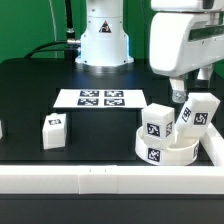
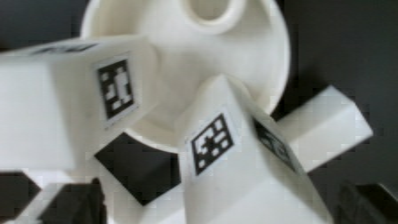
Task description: Assemble stool
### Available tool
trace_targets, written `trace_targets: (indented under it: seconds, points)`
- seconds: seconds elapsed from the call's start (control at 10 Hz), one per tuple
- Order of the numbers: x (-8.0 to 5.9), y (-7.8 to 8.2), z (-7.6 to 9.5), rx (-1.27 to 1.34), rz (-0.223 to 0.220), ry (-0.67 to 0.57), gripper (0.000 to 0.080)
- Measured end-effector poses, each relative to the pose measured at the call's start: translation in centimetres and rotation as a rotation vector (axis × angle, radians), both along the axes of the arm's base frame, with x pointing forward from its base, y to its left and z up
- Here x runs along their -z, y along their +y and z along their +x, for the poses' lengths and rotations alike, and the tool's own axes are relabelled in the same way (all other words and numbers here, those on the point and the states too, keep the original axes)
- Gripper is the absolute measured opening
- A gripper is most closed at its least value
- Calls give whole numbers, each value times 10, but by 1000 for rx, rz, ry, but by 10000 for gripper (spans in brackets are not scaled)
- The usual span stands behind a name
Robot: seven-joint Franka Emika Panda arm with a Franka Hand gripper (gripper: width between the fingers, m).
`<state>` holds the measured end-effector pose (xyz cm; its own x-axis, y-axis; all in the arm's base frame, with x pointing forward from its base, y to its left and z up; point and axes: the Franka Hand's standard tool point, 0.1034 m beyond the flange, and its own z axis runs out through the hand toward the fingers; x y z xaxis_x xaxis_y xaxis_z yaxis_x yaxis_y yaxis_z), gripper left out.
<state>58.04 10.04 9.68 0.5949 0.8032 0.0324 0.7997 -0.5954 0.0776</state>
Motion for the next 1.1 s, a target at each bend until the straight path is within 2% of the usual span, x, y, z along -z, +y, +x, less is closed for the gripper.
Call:
trace_targets:
  seconds: [0.4,0.5,0.8,1.1]
  points:
    - [1,-7,0,-235,-49,6,649]
    - [4,-6,0,-388,-80,15,649]
    - [8,3,4,-626,-140,32,649]
    - [12,7,4,-628,-142,46,649]
